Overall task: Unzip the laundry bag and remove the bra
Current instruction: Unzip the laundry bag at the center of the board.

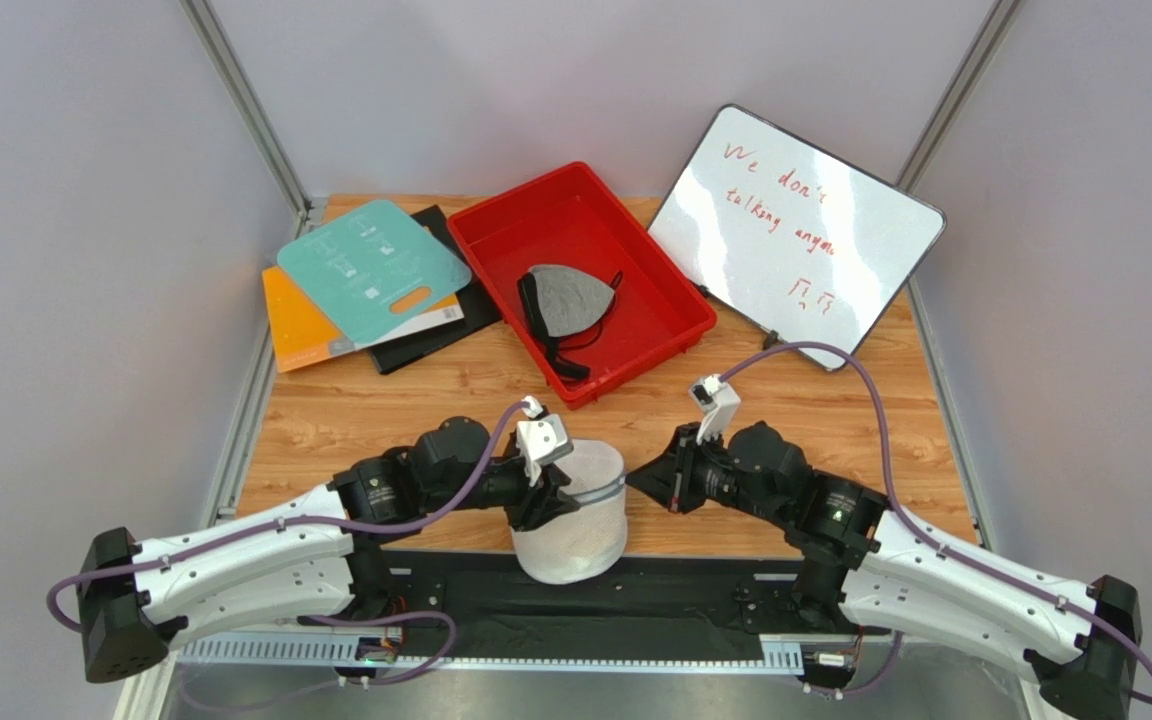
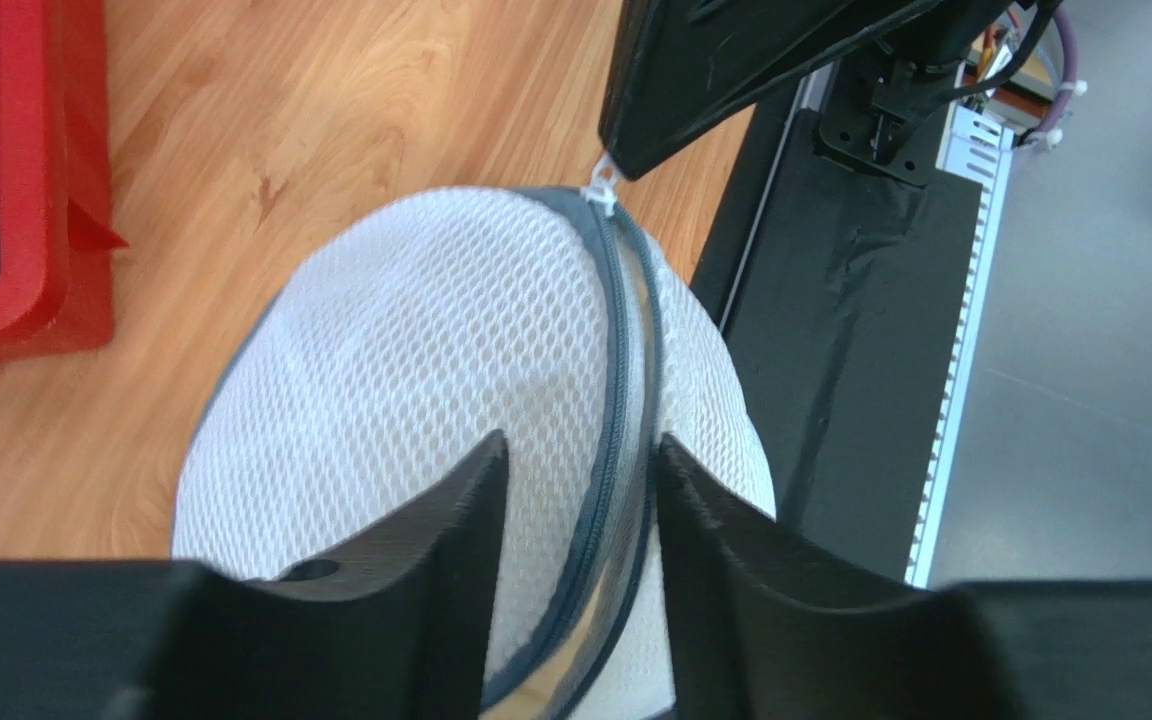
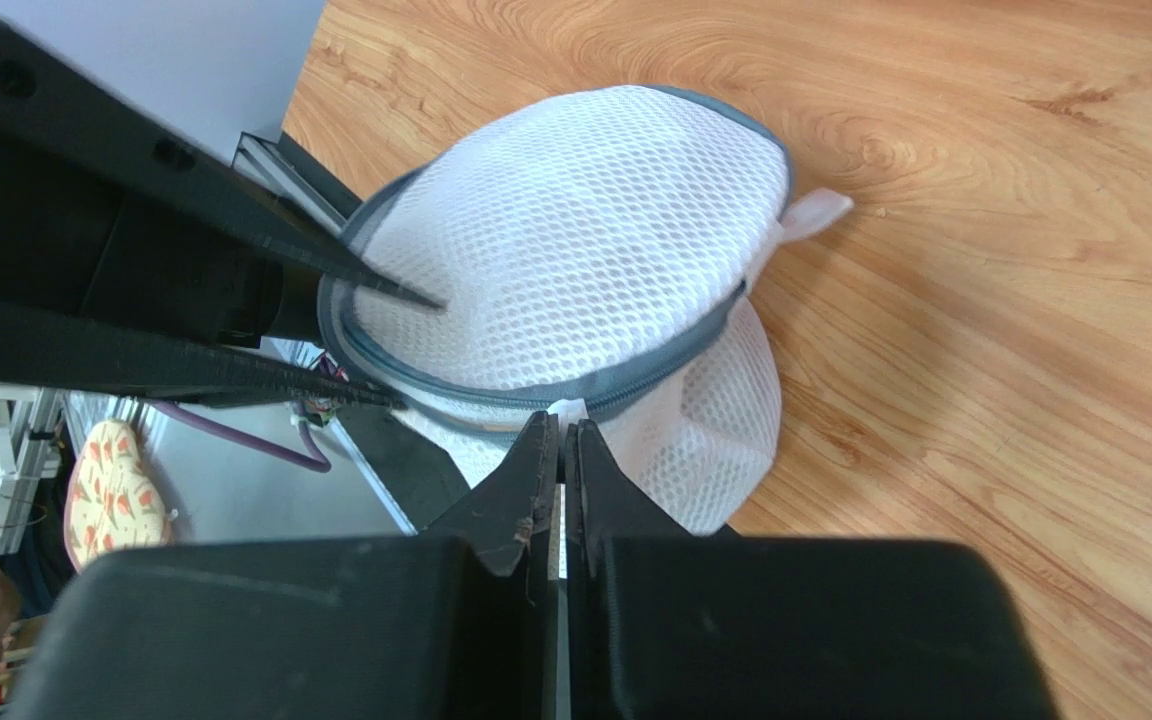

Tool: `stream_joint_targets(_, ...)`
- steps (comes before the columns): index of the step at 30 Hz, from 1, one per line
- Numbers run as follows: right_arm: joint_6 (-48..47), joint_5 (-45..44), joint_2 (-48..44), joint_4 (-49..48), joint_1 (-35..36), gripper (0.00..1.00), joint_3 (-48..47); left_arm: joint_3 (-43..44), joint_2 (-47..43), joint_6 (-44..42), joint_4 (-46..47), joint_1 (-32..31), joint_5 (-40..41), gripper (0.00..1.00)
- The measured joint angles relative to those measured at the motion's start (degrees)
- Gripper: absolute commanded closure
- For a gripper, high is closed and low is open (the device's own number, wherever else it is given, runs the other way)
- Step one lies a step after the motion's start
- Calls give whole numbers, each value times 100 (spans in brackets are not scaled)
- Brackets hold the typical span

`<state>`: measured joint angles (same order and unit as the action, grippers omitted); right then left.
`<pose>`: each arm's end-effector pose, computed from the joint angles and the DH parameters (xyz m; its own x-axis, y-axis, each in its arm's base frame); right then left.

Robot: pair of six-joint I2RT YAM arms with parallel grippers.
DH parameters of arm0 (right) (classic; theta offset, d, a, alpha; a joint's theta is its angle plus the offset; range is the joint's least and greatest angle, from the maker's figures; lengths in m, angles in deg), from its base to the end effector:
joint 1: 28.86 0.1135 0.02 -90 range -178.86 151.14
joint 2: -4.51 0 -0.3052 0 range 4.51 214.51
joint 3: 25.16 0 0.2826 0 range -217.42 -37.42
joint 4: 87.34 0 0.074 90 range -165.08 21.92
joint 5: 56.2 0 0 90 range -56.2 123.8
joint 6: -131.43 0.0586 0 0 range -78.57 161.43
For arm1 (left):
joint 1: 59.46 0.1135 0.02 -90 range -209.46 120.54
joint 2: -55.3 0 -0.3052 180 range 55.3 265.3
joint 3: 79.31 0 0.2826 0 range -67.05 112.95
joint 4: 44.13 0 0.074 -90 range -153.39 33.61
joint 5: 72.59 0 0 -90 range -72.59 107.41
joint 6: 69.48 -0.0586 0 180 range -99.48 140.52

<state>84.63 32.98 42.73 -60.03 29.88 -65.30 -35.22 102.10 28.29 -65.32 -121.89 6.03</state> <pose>0.0954 0.1555 0.2549 -0.7427 0.0956 -0.6628 -0.4659 0.6372 0.6140 0.0886 -0.1946 0.2694 -0.3146 0.3161 -0.8951 0.9184 0.3397 -0.2028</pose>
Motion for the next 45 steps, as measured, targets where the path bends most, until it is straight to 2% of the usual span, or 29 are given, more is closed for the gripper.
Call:
stream_joint_targets(5,-107,-15,146,39,142,100,-136,-13,-35,48,-114,4,76,35)
stream_joint_targets(6,-111,-15,195,28,214,100,-151,-13,-17,48,-109,4,76,28)
stream_joint_targets(12,-109,-35,516,-131,791,100,-186,44,275,72,-33,4,-26,28)
stream_joint_targets(18,-109,-190,660,-212,1084,100,-284,133,494,94,122,7,-83,27)
stream_joint_targets(31,-114,-393,713,-203,1176,100,-365,136,636,271,472,4,-308,27)
stream_joint_targets(45,-111,-479,713,-208,1176,100,-365,118,378,413,509,-9,-297,25)
